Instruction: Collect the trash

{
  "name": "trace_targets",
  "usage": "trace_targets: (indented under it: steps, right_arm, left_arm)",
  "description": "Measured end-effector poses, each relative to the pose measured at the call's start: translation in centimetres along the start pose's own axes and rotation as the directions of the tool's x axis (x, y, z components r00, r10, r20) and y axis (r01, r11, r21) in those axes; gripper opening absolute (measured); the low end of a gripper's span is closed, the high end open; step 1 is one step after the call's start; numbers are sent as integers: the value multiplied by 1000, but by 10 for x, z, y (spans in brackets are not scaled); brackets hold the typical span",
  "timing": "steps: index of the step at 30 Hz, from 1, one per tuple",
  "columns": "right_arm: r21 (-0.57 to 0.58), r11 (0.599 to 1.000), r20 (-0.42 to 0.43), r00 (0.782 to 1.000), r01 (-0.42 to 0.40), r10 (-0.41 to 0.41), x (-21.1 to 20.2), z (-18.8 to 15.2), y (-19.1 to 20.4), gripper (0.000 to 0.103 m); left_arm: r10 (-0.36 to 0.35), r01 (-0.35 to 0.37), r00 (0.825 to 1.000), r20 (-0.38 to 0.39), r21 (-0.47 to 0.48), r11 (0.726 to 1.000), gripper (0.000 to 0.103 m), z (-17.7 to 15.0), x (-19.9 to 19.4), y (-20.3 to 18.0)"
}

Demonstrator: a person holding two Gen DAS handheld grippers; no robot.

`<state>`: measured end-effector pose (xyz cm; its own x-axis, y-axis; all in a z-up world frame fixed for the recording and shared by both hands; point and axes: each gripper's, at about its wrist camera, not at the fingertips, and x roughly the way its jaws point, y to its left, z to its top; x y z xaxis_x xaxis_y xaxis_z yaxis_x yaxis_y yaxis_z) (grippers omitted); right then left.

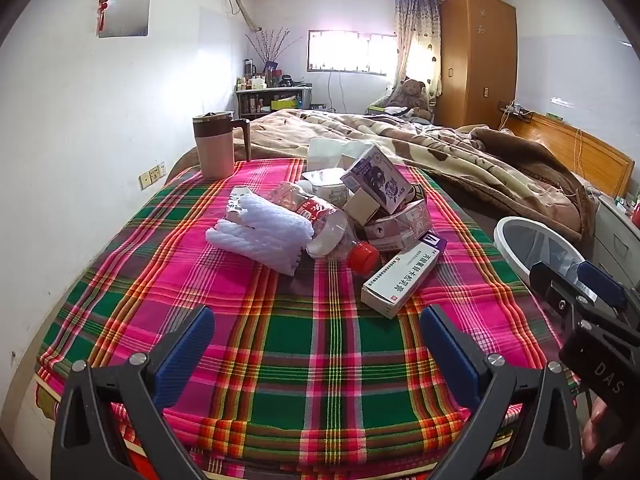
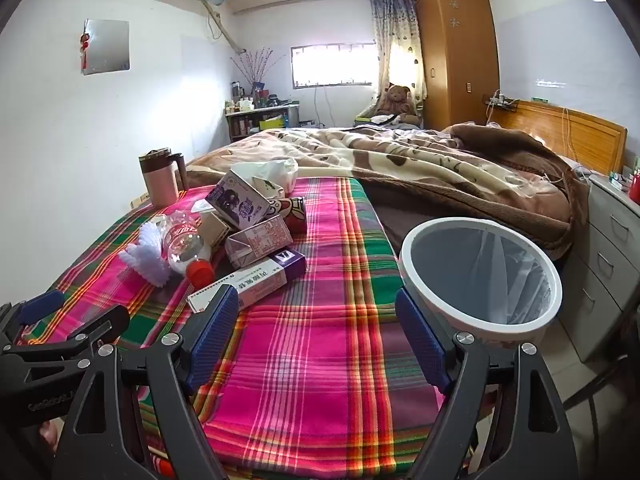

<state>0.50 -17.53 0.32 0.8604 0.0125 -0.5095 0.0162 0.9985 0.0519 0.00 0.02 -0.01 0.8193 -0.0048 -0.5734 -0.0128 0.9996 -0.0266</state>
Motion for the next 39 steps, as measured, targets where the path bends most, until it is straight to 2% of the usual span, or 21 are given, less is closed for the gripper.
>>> trace_targets:
  steps: [39]
  right_arm:
    - [6,1000,10,1000,-1,0,-3,1,0,82]
  left_arm:
    - [10,-10,1000,7,1,1000,103,0,-4,5]
